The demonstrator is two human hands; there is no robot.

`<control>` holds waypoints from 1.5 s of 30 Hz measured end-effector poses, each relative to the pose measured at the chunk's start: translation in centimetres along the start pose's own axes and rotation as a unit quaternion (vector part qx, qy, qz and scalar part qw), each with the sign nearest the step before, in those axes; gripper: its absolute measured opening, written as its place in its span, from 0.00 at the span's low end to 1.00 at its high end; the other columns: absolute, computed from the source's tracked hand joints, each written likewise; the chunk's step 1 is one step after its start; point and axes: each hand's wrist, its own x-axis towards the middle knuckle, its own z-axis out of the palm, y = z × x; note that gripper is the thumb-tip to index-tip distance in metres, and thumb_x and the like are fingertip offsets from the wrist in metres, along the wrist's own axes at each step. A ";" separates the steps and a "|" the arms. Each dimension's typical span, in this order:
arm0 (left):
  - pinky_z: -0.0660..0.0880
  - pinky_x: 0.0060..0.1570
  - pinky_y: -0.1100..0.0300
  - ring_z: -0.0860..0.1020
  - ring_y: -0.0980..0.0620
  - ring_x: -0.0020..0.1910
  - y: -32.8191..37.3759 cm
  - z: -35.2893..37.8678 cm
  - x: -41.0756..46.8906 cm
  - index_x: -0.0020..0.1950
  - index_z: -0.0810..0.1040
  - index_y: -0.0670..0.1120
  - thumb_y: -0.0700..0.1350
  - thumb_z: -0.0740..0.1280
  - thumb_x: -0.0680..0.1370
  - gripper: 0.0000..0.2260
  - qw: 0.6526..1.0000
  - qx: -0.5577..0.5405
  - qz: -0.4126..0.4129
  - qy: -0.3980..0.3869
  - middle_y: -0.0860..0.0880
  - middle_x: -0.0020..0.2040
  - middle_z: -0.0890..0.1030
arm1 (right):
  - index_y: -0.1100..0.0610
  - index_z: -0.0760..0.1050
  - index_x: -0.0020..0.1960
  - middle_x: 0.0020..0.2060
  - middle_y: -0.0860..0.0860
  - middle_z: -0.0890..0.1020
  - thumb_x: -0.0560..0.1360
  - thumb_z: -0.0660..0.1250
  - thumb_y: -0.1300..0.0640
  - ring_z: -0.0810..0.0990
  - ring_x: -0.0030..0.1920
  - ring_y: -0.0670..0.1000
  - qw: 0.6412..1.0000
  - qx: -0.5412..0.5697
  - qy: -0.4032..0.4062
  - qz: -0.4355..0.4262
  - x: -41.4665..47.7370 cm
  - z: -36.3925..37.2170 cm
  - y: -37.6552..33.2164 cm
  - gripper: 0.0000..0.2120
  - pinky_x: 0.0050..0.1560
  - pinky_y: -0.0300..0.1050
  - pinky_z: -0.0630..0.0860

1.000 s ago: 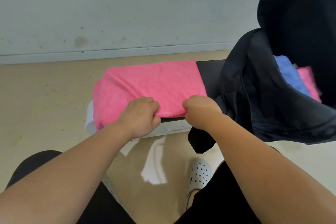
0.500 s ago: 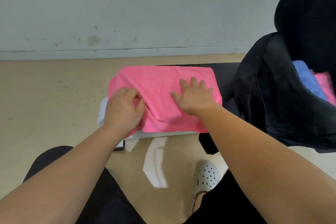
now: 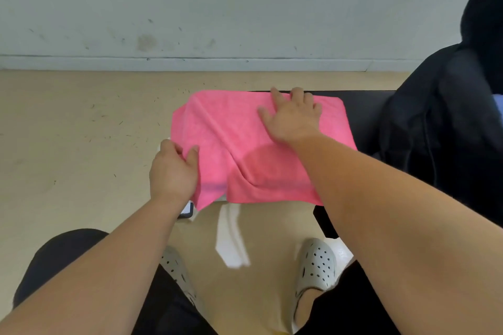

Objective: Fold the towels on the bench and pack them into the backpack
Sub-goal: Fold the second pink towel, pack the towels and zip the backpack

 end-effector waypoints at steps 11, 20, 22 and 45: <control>0.69 0.38 0.51 0.74 0.41 0.39 -4.7 -2.3 3.2 0.47 0.71 0.40 0.48 0.58 0.83 0.12 0.995 0.002 -0.026 -0.094 0.44 0.39 0.77 | 0.41 0.36 0.80 0.79 0.58 0.34 0.70 0.41 0.20 0.33 0.77 0.67 0.997 -0.009 -0.070 -0.002 -0.9 1.9 -4.5 0.45 0.69 0.76 0.33; 0.76 0.44 0.50 0.78 0.42 0.43 -6.8 -0.6 4.6 0.51 0.76 0.40 0.60 0.65 0.71 0.23 0.910 -0.220 -0.312 -0.160 0.44 0.47 0.81 | 0.38 0.37 0.79 0.80 0.55 0.37 0.66 0.41 0.17 0.34 0.78 0.66 0.993 -0.008 -0.038 -0.116 -3.9 4.0 -9.8 0.48 0.70 0.77 0.36; 0.77 0.40 0.50 0.82 0.41 0.42 -7.0 -0.6 4.6 0.52 0.76 0.41 0.59 0.66 0.70 0.22 0.896 -0.243 -0.336 -0.157 0.44 0.46 0.83 | 0.37 0.38 0.79 0.80 0.55 0.38 0.66 0.41 0.17 0.34 0.78 0.65 0.993 -0.009 -0.028 -0.116 -3.8 4.0 -9.8 0.48 0.70 0.76 0.37; 0.74 0.23 0.62 0.81 0.49 0.33 -6.2 -2.5 2.9 0.49 0.80 0.45 0.36 0.71 0.73 0.07 0.888 -0.322 -0.300 -0.134 0.46 0.42 0.84 | 0.38 0.36 0.79 0.80 0.53 0.36 0.65 0.41 0.16 0.33 0.79 0.62 0.989 -0.015 -0.041 -0.139 -3.3 3.9 -9.3 0.49 0.72 0.74 0.36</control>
